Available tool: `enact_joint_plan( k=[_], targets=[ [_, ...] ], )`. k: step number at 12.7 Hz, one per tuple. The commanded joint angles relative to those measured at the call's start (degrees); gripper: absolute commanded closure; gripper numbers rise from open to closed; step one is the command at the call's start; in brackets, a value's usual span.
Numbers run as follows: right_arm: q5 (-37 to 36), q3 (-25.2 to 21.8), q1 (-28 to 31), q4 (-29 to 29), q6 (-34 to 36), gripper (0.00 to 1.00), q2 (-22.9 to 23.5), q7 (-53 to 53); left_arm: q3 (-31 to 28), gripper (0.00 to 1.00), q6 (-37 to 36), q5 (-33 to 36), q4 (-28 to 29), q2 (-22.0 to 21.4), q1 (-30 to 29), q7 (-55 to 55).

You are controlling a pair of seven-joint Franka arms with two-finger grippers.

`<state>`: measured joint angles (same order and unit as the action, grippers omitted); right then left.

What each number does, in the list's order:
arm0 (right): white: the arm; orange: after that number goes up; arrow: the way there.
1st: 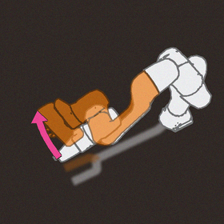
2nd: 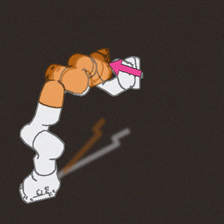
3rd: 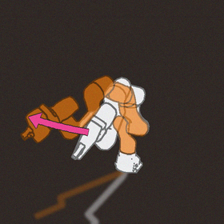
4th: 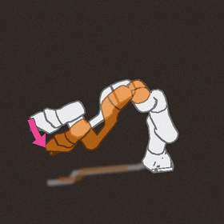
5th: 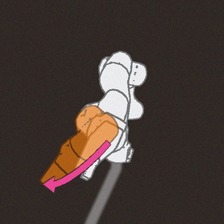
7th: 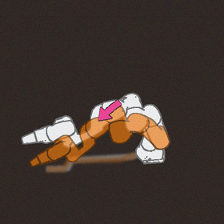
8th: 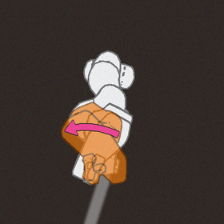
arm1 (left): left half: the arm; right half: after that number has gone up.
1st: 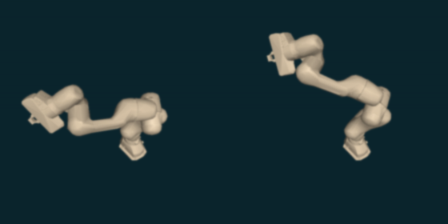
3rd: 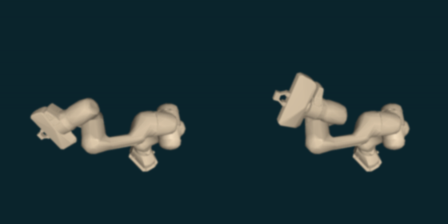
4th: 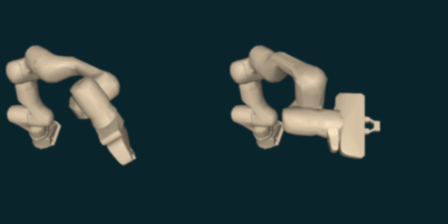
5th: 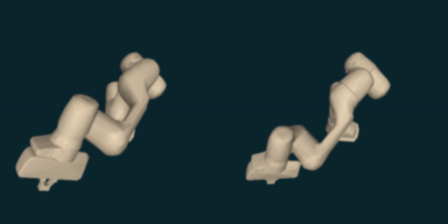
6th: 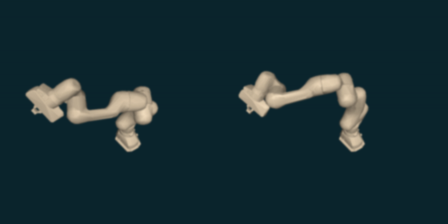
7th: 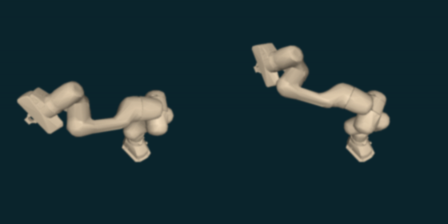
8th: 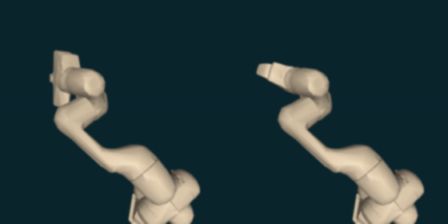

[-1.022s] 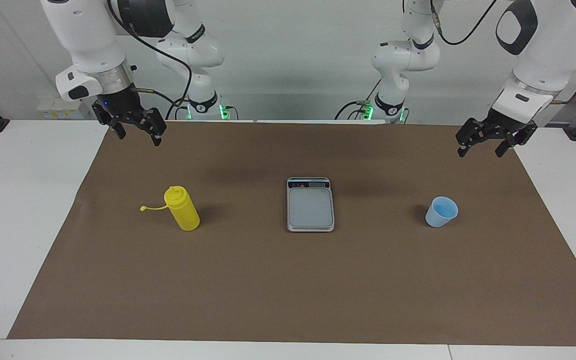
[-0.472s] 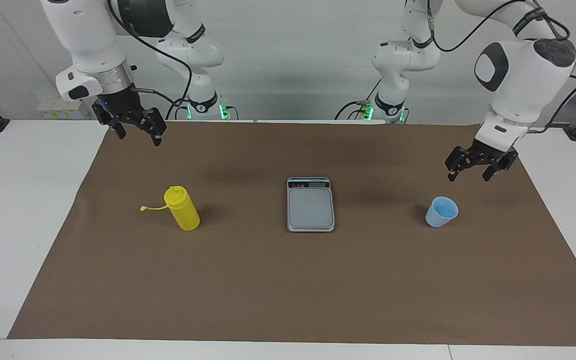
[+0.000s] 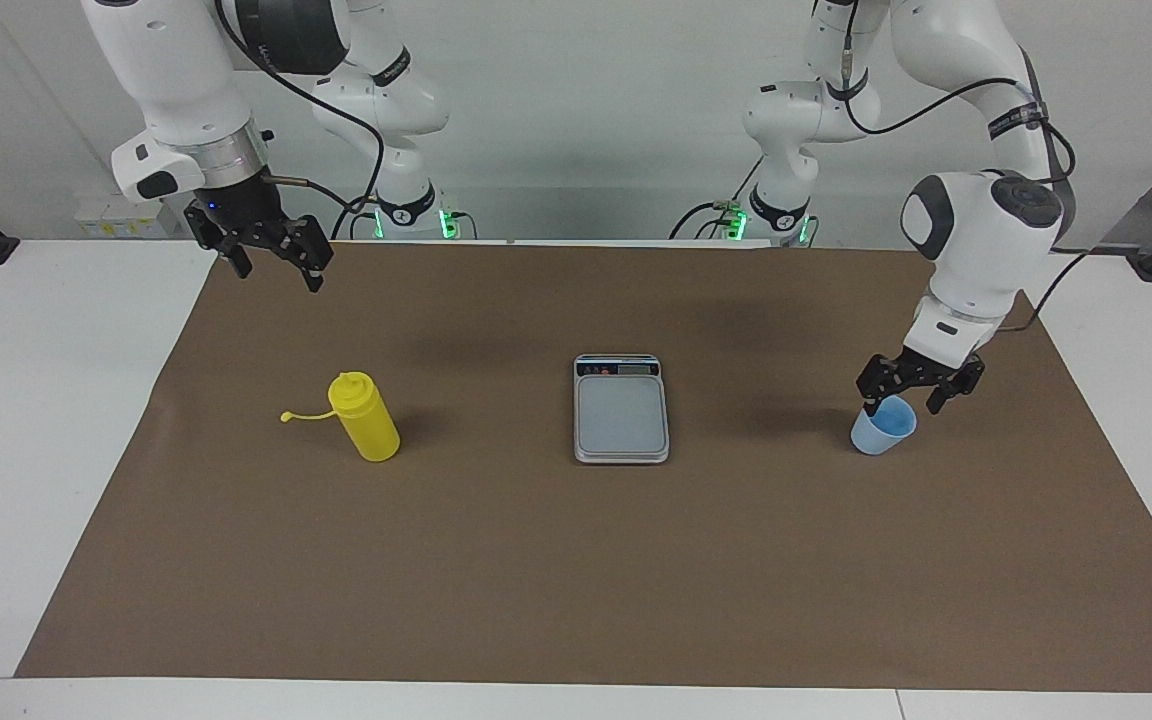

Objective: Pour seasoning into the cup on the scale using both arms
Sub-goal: 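Reach the left gripper to the light-blue cup and grasp it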

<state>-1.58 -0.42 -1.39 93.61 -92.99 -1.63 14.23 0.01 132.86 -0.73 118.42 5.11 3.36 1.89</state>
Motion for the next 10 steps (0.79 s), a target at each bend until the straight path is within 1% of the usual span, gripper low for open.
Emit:
enact_joint_plan(
  k=[1, 3, 7, 10],
  targets=[
    [-0.1, 0.3, 0.5, 0.5, 0.4, 0.0, -0.4, 0.3, -0.5, 0.0, 5.4, 0.2, 5.8, -1.2, 2.2, 4.0],
    [-0.1, 0.3, 0.5, 0.5, 0.4, 0.0, -0.4, 0.3, -0.3, 0.0, 5.6, 0.2, 6.0, -0.9, 3.2, 7.9],
    [-0.1, 0.3, 0.5, 0.5, 0.4, 0.0, -0.4, 0.3, -0.3, 0.0, 8.6, 0.2, 6.5, 2.1, 3.8, 8.0],
    [-0.1, 0.3, 0.5, 0.5, 0.4, 0.0, -0.4, 0.3, -0.4, 0.0, 9.1, 0.2, 6.5, 3.1, 3.8, 7.3]
  ],
)
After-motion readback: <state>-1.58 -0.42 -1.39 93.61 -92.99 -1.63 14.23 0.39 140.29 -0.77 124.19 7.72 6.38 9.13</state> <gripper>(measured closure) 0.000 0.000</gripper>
